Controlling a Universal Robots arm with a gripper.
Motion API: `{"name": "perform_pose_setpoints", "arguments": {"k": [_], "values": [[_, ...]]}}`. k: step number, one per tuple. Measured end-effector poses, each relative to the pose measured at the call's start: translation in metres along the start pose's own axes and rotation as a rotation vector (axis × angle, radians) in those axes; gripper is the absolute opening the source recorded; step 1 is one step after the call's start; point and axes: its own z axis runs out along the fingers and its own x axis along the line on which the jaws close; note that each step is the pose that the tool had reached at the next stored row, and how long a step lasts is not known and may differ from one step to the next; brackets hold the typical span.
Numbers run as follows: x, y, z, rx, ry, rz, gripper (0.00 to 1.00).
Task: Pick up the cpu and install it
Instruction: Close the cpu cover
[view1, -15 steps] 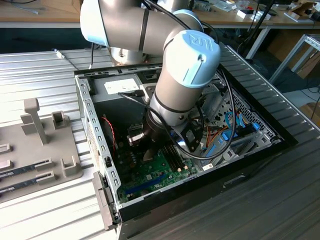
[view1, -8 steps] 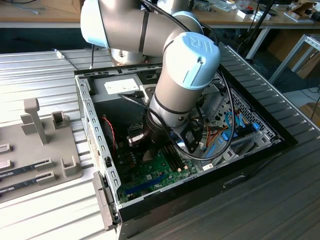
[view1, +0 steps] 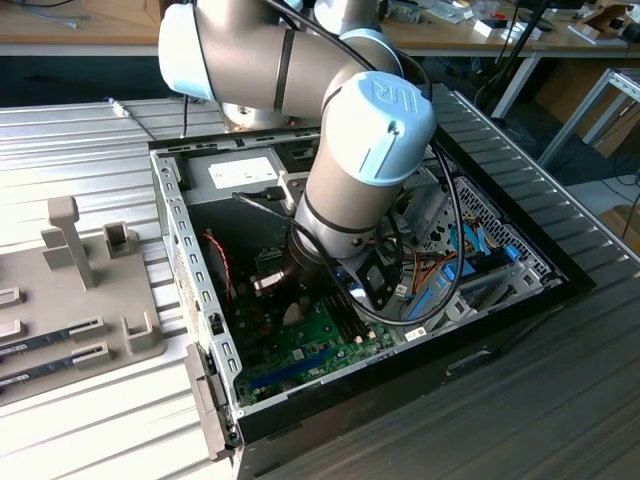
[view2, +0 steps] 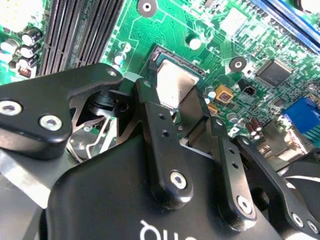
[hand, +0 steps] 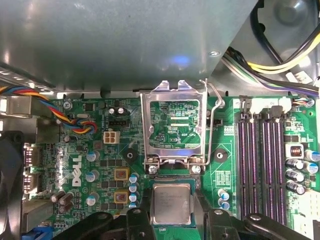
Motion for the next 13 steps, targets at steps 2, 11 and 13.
{"name": "perform_pose_setpoints", "arguments": {"k": [2, 11, 13], "values": [[0.0000, -0.0012, 0.0003, 0.0001, 0.0000, 0.000, 0.45], [-0.0009, -0.0025, 0.0007, 0.0004, 0.0003, -0.005, 0.41], [-0.0009, -0.0023, 0.0008, 0.0003, 0.0002, -0.004, 0.41]]}}
